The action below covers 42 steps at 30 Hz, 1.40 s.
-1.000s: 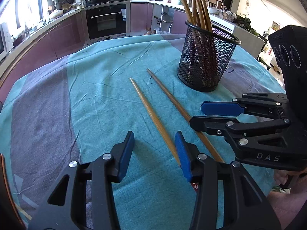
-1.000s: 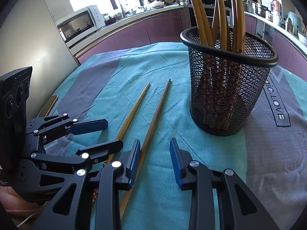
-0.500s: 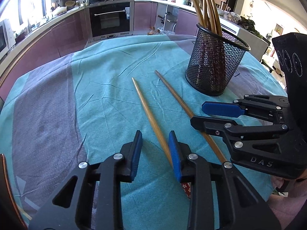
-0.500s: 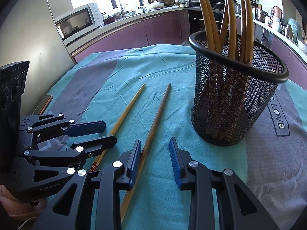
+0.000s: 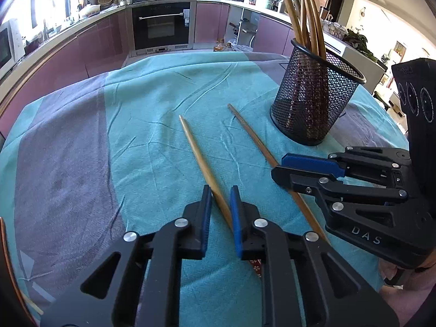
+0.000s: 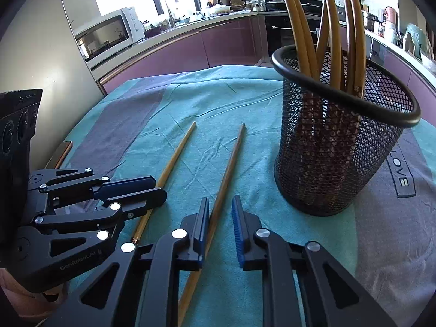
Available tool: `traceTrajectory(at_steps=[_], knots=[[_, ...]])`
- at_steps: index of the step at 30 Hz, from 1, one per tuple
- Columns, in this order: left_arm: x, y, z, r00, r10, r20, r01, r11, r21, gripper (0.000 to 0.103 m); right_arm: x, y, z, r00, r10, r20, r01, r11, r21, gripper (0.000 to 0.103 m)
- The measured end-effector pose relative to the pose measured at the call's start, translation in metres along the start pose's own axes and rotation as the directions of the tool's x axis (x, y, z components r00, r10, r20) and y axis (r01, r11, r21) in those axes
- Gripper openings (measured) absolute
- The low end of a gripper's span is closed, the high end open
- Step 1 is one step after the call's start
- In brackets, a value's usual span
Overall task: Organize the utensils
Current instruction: 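Close the right gripper on one of the remaining chopsticks, then lift the held chopstick off the table with the right gripper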
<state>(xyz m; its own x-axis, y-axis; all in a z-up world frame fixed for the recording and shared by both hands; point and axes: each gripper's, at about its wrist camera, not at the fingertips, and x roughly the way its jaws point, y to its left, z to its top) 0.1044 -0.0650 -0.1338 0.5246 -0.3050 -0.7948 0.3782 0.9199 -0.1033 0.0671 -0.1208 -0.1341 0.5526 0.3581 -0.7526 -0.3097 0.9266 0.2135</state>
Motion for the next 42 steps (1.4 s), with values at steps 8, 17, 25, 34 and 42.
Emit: traceTrajectory(at_steps=[8, 17, 25, 34, 42], knots=[[-0.005, 0.006, -0.004, 1.0, -0.008, 0.0, 0.008, 1.0, -0.028, 0.008, -0.006, -0.009, -0.002, 1.0, 0.026, 0.016, -0.027, 0.998, 0.059, 0.006], [-0.005, 0.004, -0.007, 1.0, -0.009, -0.005, 0.009, 1.0, -0.023, 0.008, -0.014, -0.004, -0.003, 0.997, 0.077, 0.028, -0.078, 0.996, 0.048, 0.005], [-0.003, -0.002, -0.006, 1.0, -0.003, -0.016, 0.003, 1.0, -0.002, 0.008, -0.003, 0.004, -0.003, 0.997, 0.079, -0.007, -0.078, 0.996, 0.03, 0.006], [0.002, -0.012, -0.003, 1.0, 0.012, -0.013, -0.011, 1.0, 0.025, 0.01, 0.001, 0.008, -0.005, 0.998, 0.059, -0.018, -0.059, 0.998, 0.018, 0.008], [0.004, -0.013, 0.0, 1.0, 0.018, -0.008, -0.018, 1.0, 0.015, 0.008, 0.0, 0.005, -0.006, 0.998, 0.06, -0.013, -0.06, 0.998, 0.023, 0.006]])
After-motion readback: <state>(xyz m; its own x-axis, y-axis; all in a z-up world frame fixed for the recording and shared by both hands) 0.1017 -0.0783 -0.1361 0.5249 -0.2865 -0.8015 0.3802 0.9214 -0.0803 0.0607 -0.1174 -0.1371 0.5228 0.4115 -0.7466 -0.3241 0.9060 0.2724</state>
